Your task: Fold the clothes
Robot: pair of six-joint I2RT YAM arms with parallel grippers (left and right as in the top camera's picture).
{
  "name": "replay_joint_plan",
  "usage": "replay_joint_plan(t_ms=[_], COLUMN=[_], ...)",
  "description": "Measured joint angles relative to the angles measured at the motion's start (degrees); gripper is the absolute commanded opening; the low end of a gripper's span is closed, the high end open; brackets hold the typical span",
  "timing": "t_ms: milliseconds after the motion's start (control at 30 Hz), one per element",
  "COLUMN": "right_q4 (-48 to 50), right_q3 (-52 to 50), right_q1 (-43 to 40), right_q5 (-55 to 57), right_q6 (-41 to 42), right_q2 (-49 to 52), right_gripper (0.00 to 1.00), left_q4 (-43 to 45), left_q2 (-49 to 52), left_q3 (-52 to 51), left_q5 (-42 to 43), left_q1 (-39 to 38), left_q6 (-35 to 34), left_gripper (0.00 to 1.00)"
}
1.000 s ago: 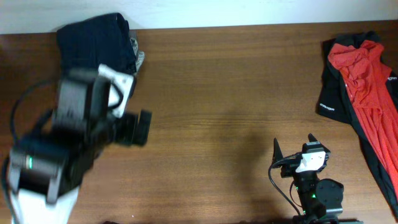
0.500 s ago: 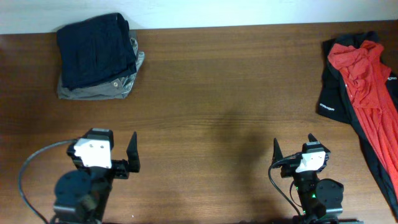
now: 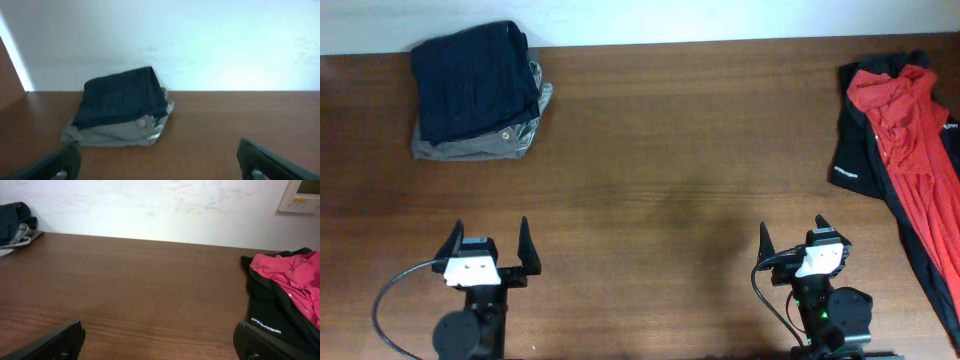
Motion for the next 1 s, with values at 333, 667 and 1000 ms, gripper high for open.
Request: replay_joint_plan(t_ms=[333, 667, 1000], right_q4=[0.0, 0.0, 0.0], right_q3=[0.0, 0.0, 0.0], right_q1=[0.0, 0.0, 0.0], right_q5=[0.0, 0.0, 0.0], right_q6=[0.0, 0.0, 0.0], right_q2=[0.0, 0.0, 0.0], right_gripper=[0.99, 0.99, 0.99], left_q4=[9.2, 4.1, 1.6], left_q2=[-4.7, -4.9, -4.8], left_q3=[-8.9, -10.4, -10.6], left_q5=[0.0, 0.0, 2.0], left_q1=[0.1, 0.1, 0.5], left_q6=[0.0, 0.0, 0.0], left_gripper=[0.99, 0.99, 0.99])
